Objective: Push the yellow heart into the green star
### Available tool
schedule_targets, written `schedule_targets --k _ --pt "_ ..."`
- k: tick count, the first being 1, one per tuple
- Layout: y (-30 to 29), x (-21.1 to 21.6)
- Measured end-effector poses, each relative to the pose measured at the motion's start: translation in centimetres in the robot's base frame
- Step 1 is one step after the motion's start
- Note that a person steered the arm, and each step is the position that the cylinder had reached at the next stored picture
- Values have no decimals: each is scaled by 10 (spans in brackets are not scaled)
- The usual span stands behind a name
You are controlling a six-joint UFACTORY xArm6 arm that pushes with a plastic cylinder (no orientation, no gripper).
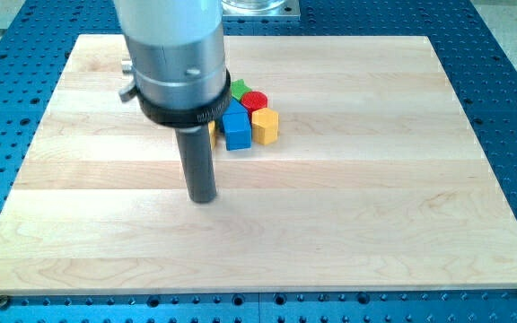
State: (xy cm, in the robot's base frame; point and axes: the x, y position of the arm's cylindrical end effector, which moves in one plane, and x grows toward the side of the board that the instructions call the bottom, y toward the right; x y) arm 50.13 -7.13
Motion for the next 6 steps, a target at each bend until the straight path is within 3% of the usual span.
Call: schedule_targets --k 1,2,3,6 --pt "-25 -28" --pt "-65 -22" --pt "-12 -41" --pt "-57 -78"
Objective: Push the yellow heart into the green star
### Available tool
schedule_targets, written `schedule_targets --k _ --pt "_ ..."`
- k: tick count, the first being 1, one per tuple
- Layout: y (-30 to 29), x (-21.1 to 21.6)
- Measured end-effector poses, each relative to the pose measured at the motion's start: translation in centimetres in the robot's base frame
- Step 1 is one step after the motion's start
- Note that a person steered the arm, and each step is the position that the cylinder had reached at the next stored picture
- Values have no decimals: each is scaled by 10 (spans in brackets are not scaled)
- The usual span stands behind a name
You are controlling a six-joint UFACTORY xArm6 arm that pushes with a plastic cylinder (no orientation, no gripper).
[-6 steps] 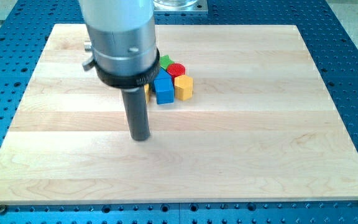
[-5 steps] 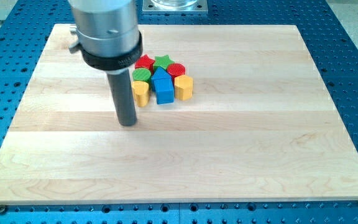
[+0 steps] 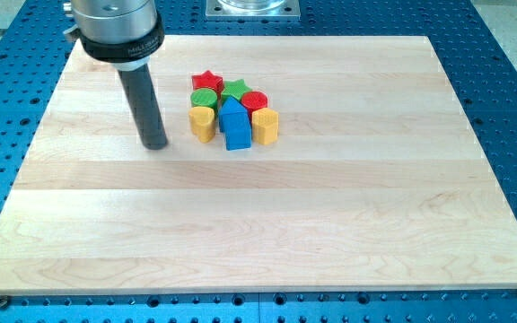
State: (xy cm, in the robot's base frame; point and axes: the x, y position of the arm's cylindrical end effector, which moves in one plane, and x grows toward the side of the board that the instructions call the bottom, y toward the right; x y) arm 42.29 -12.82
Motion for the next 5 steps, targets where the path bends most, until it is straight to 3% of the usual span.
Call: schedule_targets --k 2,4,5 --pt "16 -18" --pt "27 -4" --pt "62 -4"
